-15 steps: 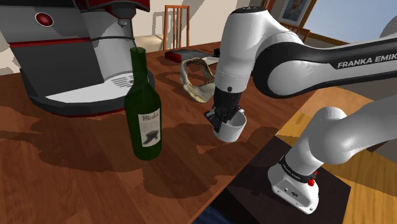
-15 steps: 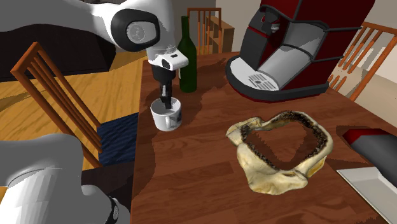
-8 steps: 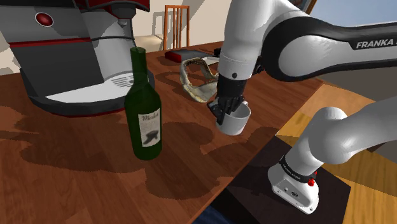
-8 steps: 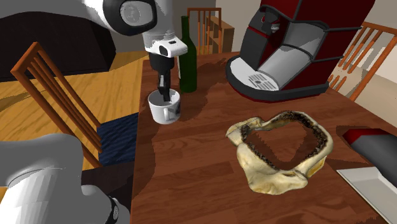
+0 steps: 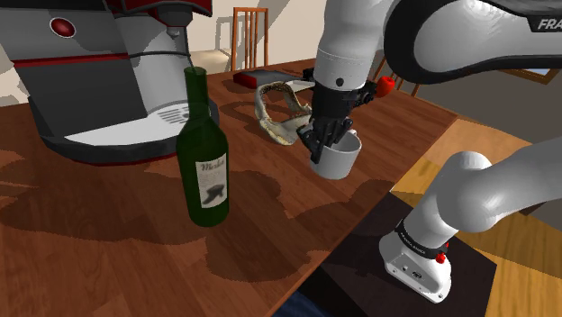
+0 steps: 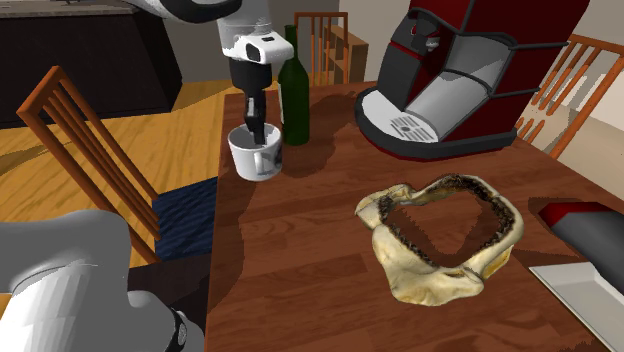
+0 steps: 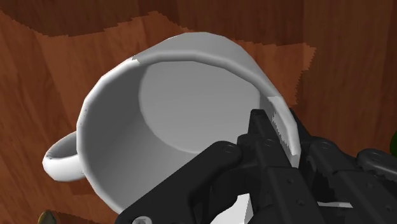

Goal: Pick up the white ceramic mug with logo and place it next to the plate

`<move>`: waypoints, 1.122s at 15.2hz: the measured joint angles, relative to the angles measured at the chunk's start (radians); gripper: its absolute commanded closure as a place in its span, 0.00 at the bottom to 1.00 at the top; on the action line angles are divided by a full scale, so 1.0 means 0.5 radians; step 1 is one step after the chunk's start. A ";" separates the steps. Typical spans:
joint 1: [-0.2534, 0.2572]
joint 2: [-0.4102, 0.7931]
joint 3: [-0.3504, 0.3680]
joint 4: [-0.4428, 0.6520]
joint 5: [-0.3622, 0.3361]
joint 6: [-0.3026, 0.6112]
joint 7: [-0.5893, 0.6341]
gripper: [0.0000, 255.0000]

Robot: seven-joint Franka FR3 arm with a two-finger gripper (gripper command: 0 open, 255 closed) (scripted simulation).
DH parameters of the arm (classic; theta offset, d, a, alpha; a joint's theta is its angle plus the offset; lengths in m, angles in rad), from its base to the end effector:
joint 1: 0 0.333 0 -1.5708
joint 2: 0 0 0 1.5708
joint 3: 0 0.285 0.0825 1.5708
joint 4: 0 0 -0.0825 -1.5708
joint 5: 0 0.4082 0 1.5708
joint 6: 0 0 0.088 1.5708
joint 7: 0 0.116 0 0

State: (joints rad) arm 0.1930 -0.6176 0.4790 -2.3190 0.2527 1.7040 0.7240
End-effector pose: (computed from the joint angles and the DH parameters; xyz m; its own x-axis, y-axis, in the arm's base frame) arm 0.3055 0.2920 0.4934 0.9841 -0.1767 -0.0200 -0.1756 -0.9834 0.0465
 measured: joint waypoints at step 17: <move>-0.184 0.254 -0.268 0.371 -0.240 -0.160 -0.302 1.00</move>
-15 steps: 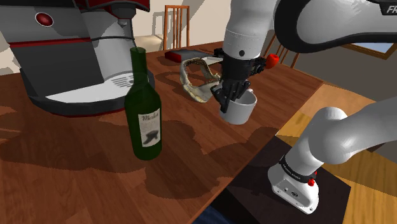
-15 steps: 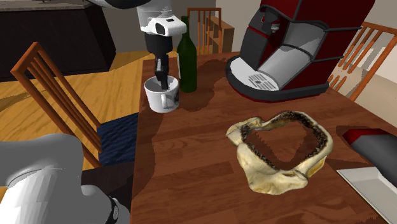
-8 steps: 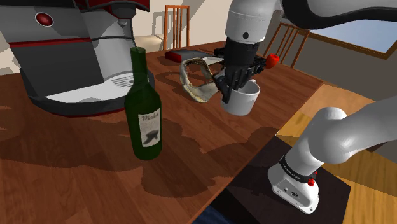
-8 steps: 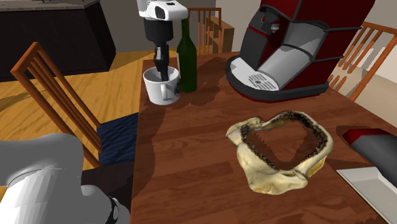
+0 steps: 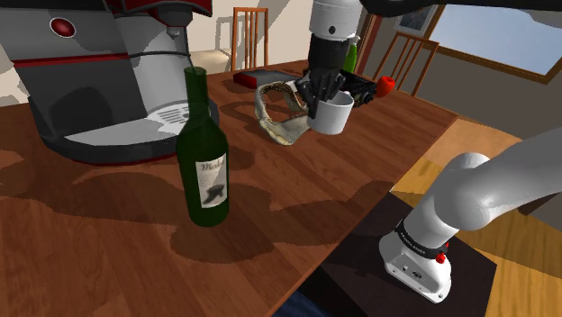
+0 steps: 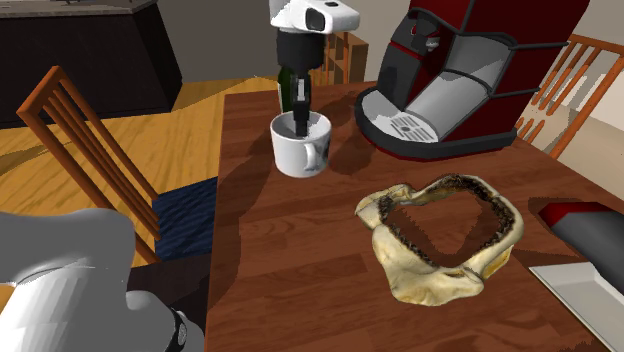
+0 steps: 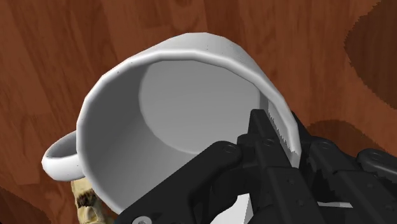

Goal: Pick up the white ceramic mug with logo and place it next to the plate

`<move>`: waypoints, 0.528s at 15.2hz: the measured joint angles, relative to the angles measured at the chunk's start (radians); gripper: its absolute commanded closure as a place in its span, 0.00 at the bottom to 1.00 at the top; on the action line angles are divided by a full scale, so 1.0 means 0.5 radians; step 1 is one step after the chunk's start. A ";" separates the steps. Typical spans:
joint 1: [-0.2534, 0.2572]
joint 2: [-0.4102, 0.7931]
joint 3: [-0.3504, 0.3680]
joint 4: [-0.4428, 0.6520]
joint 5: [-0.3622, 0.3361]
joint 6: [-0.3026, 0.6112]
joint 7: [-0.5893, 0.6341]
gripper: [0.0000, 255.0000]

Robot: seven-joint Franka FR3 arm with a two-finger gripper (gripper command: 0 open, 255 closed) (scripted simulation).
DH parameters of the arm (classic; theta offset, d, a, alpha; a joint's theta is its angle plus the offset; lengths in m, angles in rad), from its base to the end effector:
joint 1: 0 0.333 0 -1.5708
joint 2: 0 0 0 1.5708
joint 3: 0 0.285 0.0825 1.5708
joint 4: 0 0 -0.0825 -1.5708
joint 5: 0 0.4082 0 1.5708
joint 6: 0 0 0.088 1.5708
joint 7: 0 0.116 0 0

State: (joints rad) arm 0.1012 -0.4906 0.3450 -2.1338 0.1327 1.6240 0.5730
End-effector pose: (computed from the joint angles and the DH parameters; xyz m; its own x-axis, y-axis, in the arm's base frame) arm 0.3871 0.2206 0.5433 0.9839 -0.1778 -0.0208 -0.1767 -0.9832 0.0467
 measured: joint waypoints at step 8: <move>-0.153 0.327 -0.179 0.225 -0.169 0.083 -0.268 1.00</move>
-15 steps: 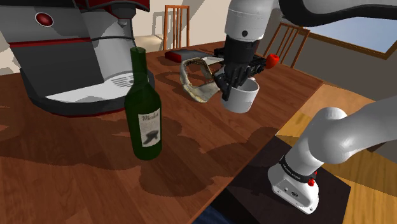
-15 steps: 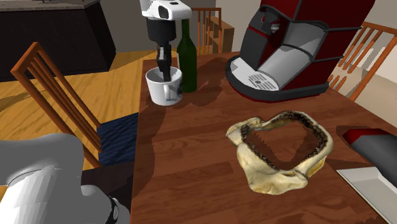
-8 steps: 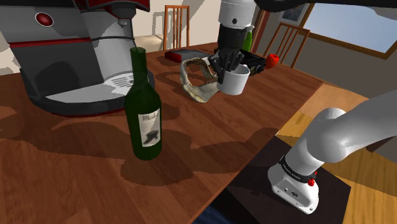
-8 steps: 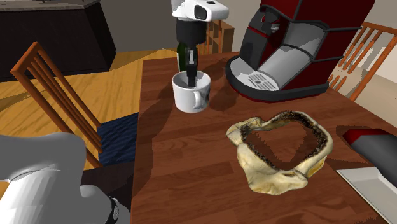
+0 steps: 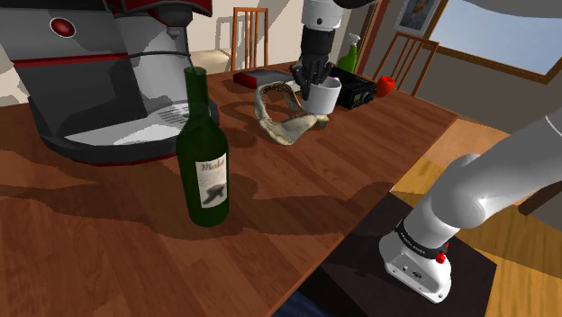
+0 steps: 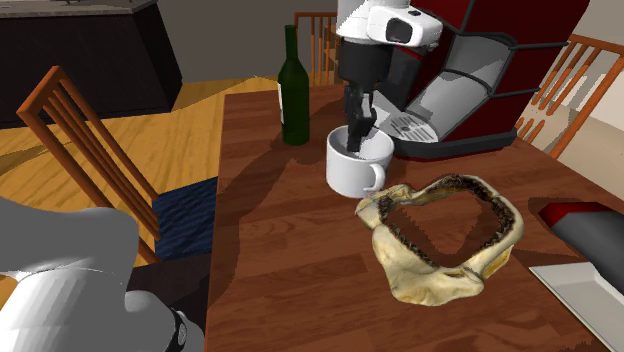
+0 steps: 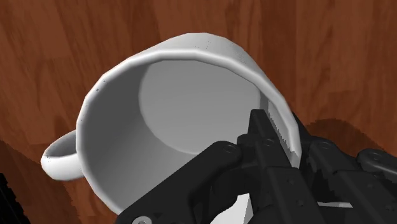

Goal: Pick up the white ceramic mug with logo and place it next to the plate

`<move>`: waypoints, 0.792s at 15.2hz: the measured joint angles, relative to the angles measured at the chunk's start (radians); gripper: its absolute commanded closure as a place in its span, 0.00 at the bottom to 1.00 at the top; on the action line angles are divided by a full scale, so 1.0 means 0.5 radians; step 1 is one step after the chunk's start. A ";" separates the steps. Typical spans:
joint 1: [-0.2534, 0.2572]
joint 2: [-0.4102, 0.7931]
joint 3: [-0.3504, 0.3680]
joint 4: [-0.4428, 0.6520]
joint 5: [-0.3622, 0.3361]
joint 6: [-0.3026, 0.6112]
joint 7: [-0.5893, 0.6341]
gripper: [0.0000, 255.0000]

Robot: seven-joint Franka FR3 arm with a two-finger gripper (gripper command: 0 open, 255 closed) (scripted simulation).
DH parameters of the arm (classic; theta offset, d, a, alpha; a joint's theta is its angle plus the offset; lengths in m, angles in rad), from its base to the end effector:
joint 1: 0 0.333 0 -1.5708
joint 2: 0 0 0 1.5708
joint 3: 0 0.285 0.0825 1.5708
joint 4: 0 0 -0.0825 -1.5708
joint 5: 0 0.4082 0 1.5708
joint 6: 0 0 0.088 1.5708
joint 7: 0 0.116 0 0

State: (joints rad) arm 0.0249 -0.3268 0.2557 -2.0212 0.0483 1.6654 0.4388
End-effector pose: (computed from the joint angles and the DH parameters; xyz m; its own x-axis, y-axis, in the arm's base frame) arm 0.4654 0.1502 0.5366 0.9839 -0.1778 -0.0207 -0.1767 -0.9832 0.0466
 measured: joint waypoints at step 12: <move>-0.186 0.621 -0.201 0.643 -0.171 -0.028 -0.340 1.00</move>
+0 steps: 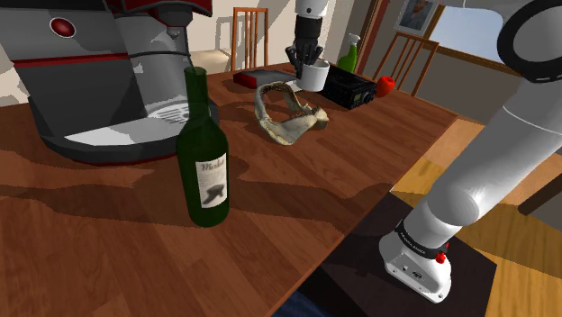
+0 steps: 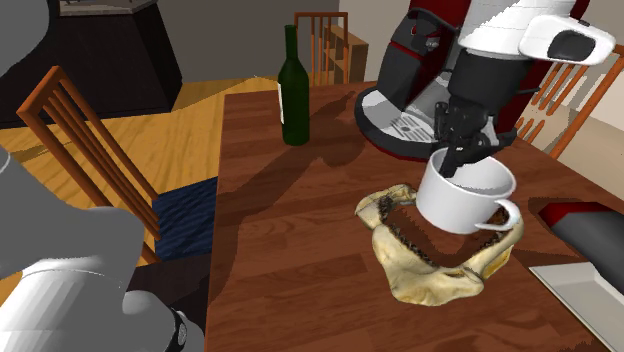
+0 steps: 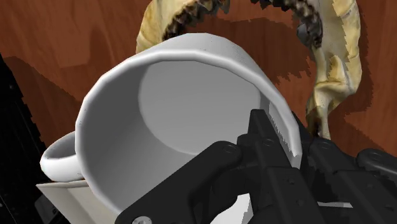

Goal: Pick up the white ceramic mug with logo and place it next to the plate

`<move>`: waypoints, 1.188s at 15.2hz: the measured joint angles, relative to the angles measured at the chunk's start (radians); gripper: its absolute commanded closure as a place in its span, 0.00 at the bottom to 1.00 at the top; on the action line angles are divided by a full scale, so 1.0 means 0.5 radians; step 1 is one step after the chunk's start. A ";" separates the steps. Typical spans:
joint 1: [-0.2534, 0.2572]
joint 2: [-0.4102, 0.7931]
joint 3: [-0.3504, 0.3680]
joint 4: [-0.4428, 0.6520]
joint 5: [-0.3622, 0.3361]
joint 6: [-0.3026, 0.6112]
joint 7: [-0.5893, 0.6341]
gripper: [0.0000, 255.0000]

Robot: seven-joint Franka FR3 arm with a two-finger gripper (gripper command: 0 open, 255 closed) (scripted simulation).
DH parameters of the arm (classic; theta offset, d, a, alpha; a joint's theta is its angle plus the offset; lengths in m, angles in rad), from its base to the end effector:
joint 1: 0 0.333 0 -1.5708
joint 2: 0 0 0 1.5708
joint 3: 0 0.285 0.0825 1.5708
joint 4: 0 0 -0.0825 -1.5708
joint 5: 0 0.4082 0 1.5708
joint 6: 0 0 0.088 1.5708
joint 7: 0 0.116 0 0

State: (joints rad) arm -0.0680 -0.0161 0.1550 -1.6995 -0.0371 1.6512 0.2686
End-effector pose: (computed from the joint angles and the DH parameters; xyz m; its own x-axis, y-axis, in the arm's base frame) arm 0.5752 0.0466 0.5366 0.9839 -0.1776 -0.0208 -0.1765 -0.9832 0.0465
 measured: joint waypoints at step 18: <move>-0.058 0.255 -0.055 -0.053 -0.041 0.316 -0.096 1.00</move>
State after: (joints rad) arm -0.0971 0.1112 0.1274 -1.7260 -0.0576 1.8094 0.2208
